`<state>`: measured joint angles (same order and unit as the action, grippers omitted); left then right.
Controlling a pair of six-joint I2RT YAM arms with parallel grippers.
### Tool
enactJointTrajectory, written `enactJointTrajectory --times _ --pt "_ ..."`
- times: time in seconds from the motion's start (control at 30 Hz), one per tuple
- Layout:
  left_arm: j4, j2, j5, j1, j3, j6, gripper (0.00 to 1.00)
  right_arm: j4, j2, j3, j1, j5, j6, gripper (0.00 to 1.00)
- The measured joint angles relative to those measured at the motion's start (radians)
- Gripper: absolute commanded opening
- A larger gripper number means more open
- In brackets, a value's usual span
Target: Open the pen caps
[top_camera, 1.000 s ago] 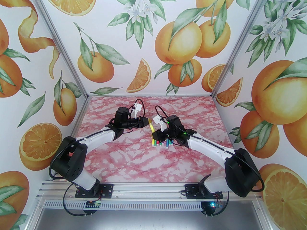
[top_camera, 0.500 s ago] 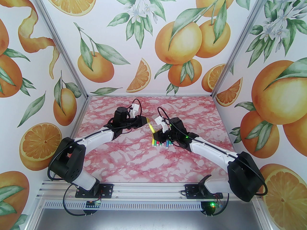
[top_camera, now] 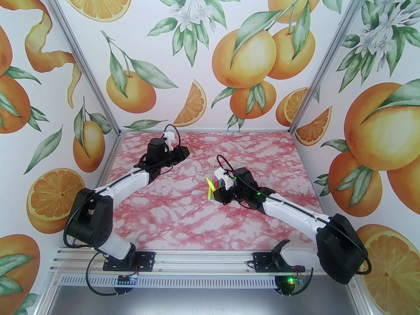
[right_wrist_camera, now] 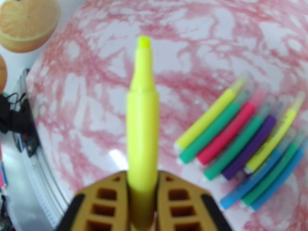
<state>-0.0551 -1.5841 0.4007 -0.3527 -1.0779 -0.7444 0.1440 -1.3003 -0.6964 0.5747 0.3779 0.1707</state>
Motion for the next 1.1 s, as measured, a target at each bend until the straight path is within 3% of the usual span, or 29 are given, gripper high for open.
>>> enactJointTrajectory --times 0.33,0.53,0.8,1.1 --pt "0.494 0.014 -0.259 0.0 -0.141 0.351 0.0 0.093 0.0 -0.073 -0.146 -0.211 -0.015 0.0" --pt "0.677 0.002 -0.382 0.008 -0.189 0.489 0.0 0.145 -0.021 -0.141 -0.227 -0.353 -0.055 0.0" --pt "0.802 -0.068 -0.483 0.064 -0.218 0.599 0.0 0.161 -0.149 -0.195 -0.318 -0.486 -0.116 0.0" --pt "0.815 -0.113 -0.503 0.116 -0.218 0.644 0.0 0.161 -0.316 -0.263 -0.389 -0.571 -0.18 0.0"
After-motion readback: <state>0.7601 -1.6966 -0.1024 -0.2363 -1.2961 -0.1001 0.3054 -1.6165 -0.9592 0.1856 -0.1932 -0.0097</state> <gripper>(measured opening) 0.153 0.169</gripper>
